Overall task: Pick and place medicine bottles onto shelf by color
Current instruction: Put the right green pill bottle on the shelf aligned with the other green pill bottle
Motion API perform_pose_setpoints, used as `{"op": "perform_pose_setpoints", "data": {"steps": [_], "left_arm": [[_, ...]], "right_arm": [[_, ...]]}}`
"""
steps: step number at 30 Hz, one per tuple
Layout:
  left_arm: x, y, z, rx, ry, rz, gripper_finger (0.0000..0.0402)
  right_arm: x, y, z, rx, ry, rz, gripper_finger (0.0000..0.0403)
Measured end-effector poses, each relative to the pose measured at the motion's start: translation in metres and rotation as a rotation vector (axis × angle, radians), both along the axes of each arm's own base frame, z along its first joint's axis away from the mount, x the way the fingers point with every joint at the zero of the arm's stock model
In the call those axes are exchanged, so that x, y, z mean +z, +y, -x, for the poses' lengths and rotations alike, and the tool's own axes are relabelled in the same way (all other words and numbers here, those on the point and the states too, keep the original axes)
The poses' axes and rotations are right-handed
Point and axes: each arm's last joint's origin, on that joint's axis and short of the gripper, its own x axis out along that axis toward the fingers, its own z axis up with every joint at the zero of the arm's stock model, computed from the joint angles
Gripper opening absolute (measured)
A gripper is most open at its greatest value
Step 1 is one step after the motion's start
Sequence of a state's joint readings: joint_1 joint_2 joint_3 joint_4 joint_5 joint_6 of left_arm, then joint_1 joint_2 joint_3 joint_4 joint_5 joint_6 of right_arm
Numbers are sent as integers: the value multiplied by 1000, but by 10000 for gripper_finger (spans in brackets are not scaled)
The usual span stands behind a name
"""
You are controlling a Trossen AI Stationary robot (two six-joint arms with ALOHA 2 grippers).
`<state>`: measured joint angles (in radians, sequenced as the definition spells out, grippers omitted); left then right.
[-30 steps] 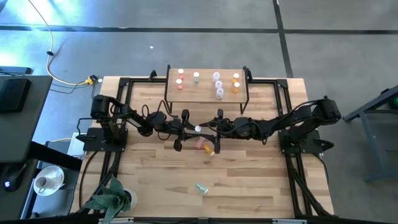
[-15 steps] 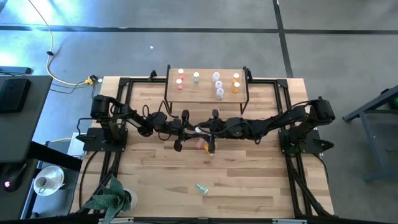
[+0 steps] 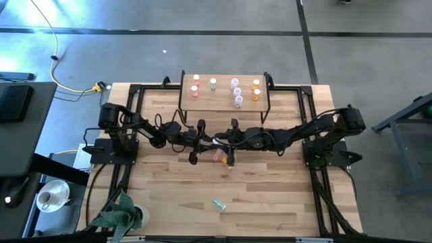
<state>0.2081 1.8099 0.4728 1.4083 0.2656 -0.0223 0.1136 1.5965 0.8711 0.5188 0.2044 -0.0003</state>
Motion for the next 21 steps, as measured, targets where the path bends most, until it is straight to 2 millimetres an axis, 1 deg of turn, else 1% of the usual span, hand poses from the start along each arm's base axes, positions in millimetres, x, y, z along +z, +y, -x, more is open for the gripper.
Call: {"op": "perform_pose_setpoints", "data": {"steps": [12,17,21], "left_arm": [[0,0,0,1,-1,-1,88],[0,0,0,1,-3,-1,89],[0,0,0,3,-3,0,100]], "right_arm": [[-1,9,2,-61,11,38,122],[0,8,2,-64,6,37,105],[0,8,2,-67,3,21,97]]}}
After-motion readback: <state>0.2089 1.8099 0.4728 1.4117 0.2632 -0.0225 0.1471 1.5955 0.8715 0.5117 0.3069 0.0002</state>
